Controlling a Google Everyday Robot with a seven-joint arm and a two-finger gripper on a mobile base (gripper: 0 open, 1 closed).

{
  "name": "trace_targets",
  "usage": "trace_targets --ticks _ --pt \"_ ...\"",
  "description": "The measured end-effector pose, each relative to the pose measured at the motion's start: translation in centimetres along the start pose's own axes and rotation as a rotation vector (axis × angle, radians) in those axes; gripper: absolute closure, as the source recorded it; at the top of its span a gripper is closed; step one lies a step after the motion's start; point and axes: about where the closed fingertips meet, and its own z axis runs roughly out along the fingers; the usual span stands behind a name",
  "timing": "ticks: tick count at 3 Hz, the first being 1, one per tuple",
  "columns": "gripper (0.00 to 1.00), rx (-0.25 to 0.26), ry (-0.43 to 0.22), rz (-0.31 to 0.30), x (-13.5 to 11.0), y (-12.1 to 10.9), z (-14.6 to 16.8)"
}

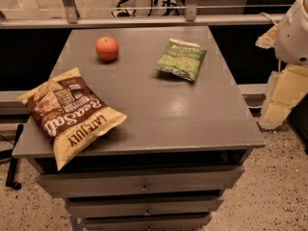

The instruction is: Pick apple

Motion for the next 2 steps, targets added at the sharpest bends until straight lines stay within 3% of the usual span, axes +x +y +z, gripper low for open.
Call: trace_targets --ticks 1,2 --pt "0.0 0.0 0.0 0.0 0.0 0.0 0.0" --pt "0.0 0.002 -0.065 -0.025 -1.8 -0.7 0.8"
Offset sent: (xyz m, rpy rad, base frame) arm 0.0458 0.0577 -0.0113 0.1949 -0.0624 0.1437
